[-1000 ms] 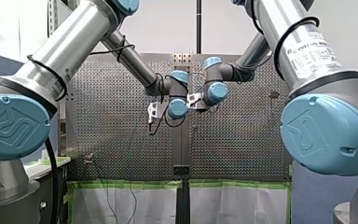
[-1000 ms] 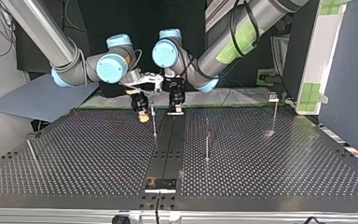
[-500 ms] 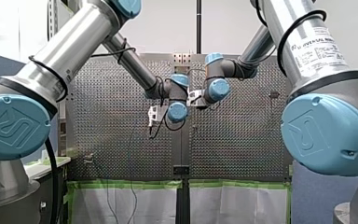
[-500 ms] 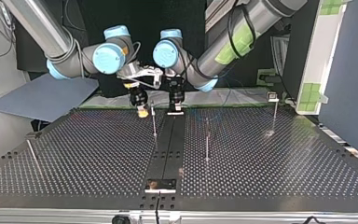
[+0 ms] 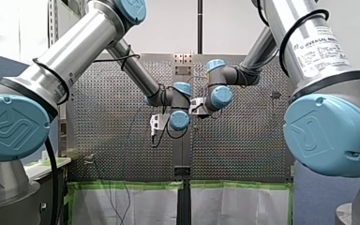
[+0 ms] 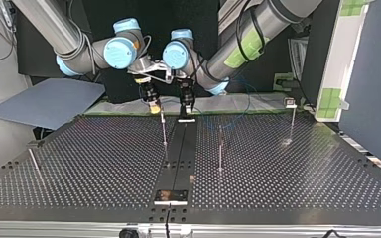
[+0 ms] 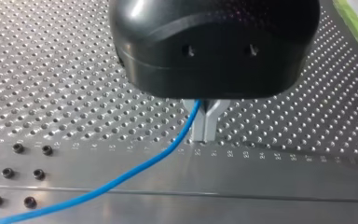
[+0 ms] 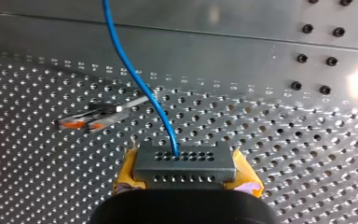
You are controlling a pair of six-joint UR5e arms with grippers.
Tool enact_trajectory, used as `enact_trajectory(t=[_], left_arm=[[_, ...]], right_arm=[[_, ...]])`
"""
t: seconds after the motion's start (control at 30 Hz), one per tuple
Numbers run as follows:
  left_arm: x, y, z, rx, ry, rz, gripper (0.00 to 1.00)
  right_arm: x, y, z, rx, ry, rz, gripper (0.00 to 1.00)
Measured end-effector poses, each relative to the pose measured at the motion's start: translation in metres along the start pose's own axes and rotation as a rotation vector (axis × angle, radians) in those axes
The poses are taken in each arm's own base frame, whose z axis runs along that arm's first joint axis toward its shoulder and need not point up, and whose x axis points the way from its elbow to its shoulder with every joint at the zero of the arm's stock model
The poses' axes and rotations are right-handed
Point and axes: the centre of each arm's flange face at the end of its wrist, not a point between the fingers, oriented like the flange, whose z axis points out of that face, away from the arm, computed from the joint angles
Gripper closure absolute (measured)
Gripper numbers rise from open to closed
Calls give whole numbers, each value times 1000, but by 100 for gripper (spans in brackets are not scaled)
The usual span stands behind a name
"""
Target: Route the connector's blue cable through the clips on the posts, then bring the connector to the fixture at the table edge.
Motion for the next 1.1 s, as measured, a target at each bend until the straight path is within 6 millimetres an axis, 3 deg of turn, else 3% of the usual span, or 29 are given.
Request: enact_trajectory(t=[0.5,1.1], left_arm=[[11,2,-9,-6,-3,-16,100],[38,-8,-9,54,1,3,100]], right_arm=[[-37,9,-13,-28,-13,7,98],[-47,23,-13,-72,-13,9,98]])
